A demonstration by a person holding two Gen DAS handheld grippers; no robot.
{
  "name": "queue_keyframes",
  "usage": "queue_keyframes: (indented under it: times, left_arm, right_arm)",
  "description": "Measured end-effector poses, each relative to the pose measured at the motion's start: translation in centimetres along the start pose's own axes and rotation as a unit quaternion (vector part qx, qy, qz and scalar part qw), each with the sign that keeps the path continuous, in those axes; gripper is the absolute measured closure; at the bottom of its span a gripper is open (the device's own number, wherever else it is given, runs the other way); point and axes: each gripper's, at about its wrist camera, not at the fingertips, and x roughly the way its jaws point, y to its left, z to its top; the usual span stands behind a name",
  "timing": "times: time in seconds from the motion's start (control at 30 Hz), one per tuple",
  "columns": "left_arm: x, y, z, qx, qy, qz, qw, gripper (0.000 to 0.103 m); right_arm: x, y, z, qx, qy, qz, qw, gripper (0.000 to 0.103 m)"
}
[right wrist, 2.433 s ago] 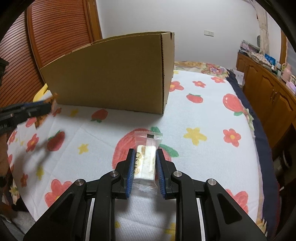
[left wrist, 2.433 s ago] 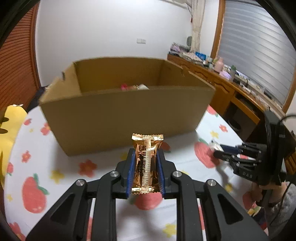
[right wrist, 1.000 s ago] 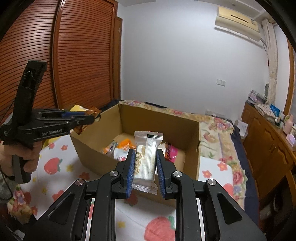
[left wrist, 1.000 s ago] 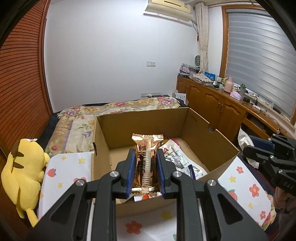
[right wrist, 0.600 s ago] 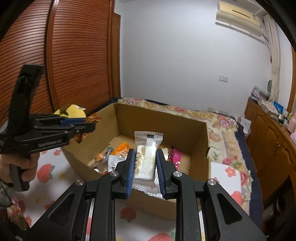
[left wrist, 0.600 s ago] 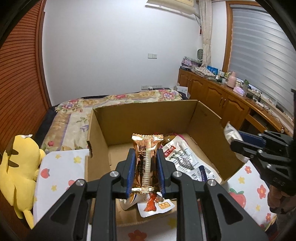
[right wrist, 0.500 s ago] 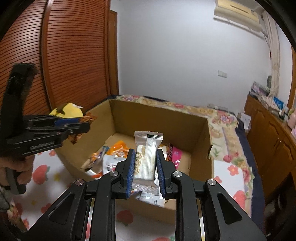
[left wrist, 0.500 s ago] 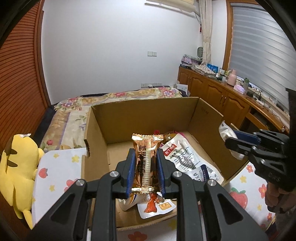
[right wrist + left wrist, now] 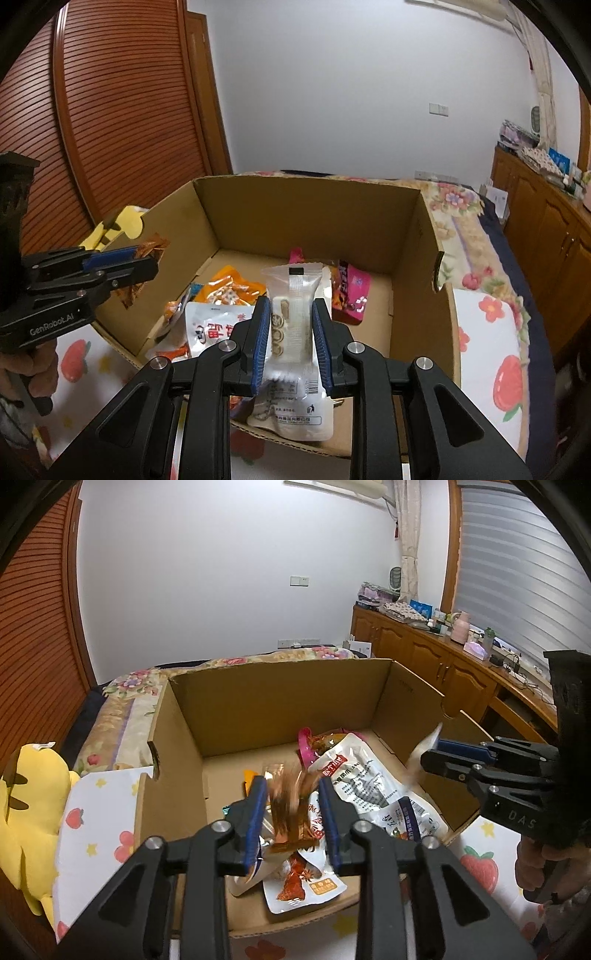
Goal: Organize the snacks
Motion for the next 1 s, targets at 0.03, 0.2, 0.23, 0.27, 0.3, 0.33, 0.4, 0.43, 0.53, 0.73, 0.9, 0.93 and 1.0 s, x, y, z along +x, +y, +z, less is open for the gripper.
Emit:
queue_keyframes:
  times: [0.03,0.2,0.23,0.27,0.3,0.33,0.4,0.43,0.53,0.73,0.9,0.93,1.0]
  left_arm:
    - [-0.2,0.0,0.0,0.002,-0.002,0.001,1.0000,0.071]
    - [-1.3,-0.3,0.3,0.001,-0.004,0.006,1.0000,0.059]
    - [-1.6,-0.3,0.3,0.000,-0.005,0.006,1.0000,0.055]
    - [-2.0,-0.5,0.3,0.000,-0.008,0.005,1.0000,0.055]
    - [-2.5,-0.7,0.4,0.002,-0.010,0.007,0.9999,0.055]
    - [-3.0,-0.9,0.4,0.004,-0.013,0.011,0.9998,0.054]
    - [-4.2,-1.2,0.2,0.006,-0.020,0.016,0.9997,0.054]
    - [-5.0,-1.4,0.1,0.006,-0.024,0.016,0.9996,0.053]
    - [-7.1,-1.9,-0.4,0.008,-0.030,0.020,0.9993,0.052]
    - [-11.1,-2.6,-1.6,0.006,-0.036,0.027,0.9990,0.052]
    - [-14.4,-3.0,-2.6,0.006,-0.046,0.037,0.9983,0.052]
    - [-14.9,-2.9,-2.7,0.004,-0.048,0.037,0.9982,0.051]
    - [-15.9,-3.0,-3.0,0.003,-0.050,0.038,0.9980,0.050]
  right_arm:
    - [-0.1,0.1,0.0,-0.001,0.000,-0.001,1.000,0.080]
    - [-1.1,0.4,0.0,-0.005,-0.005,-0.006,1.000,0.071]
    - [-1.3,0.5,0.1,-0.005,-0.006,-0.007,1.000,0.071]
    - [-1.8,0.5,0.1,-0.006,-0.008,-0.008,1.000,0.070]
    - [-2.3,0.7,0.1,-0.006,-0.011,-0.009,1.000,0.070]
    - [-2.7,0.8,0.0,-0.006,-0.013,-0.009,1.000,0.070]
    - [-4.0,1.0,-0.1,-0.009,-0.018,-0.012,1.000,0.070]
    - [-4.6,1.1,-0.3,-0.009,-0.021,-0.012,1.000,0.070]
    - [-6.7,1.6,-0.8,-0.009,-0.030,-0.014,0.999,0.070]
    - [-11.0,2.5,-2.4,-0.001,-0.051,-0.016,0.999,0.067]
    - [-14.0,2.8,-3.6,0.009,-0.062,-0.023,0.998,0.067]
    - [-14.5,2.8,-3.6,0.011,-0.064,-0.023,0.998,0.067]
    - [-15.8,3.0,-3.9,0.013,-0.069,-0.025,0.997,0.064]
